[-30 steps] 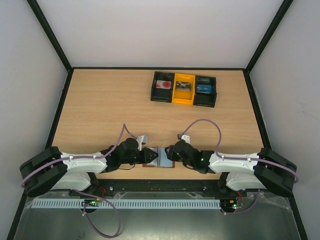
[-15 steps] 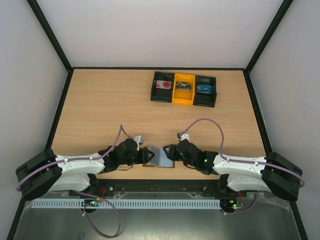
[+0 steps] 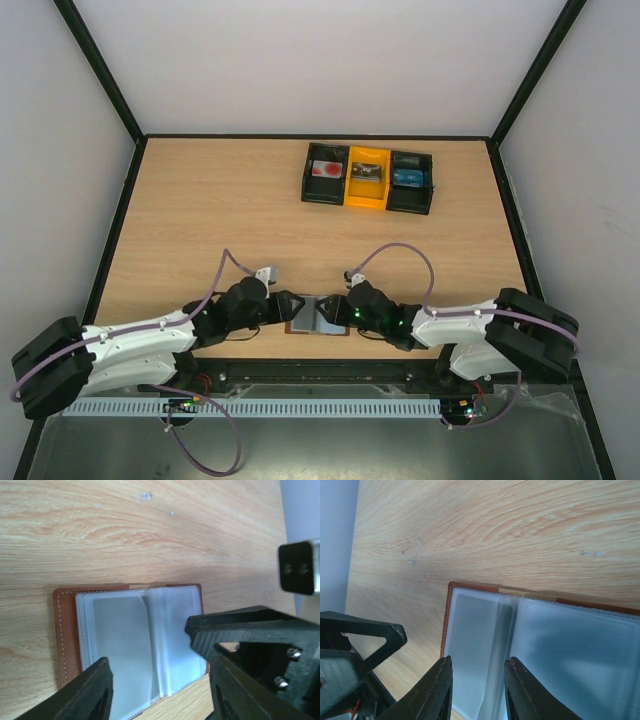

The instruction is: Take the credit cards out of the card holder

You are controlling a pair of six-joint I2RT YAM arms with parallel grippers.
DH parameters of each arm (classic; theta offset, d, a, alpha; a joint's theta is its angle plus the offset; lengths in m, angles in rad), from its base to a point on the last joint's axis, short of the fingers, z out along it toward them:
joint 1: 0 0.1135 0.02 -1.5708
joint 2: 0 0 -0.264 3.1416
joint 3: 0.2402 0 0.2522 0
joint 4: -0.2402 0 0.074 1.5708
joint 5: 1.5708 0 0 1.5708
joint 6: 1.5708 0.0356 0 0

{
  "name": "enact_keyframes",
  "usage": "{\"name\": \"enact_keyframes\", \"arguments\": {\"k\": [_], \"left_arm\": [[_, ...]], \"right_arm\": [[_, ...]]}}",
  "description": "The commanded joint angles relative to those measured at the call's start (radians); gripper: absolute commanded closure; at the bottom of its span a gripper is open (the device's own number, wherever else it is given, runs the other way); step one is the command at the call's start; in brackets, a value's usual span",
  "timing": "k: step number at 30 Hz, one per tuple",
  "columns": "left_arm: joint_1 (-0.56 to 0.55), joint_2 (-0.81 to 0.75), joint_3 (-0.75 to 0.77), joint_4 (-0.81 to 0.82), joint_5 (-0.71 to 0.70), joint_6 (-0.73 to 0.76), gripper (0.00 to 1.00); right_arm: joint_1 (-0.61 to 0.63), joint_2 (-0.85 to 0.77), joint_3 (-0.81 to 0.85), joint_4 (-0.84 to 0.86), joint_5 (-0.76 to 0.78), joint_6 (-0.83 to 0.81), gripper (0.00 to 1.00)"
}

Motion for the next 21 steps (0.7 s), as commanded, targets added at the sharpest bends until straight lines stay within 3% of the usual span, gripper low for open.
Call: {"name": "enact_keyframes", "arguments": {"k": [1, 11, 16, 21], "left_arm": [[-0.004, -0.040, -0.016, 0.015, -0.037, -0.034, 0.43], [0.051, -0.034, -0.123, 0.265, 0.090, -0.081, 0.37], [0.074, -0.037, -0.137, 0.289, 0.117, -0.078, 0.34], [0.083, -0.026, -0.169, 0.383, 0.155, -0.087, 0.30]], "right_arm": [[0.008, 0.057, -0.002, 0.112, -0.047, 0.032, 0.69], [0.047, 0.136, 0.096, -0.054, 0.039, 0.022, 0.68], [0.049, 0.148, 0.085, -0.150, 0.119, 0.032, 0.76], [0.048, 0.193, 0.045, -0.098, 0.085, 0.029, 0.80]]}}
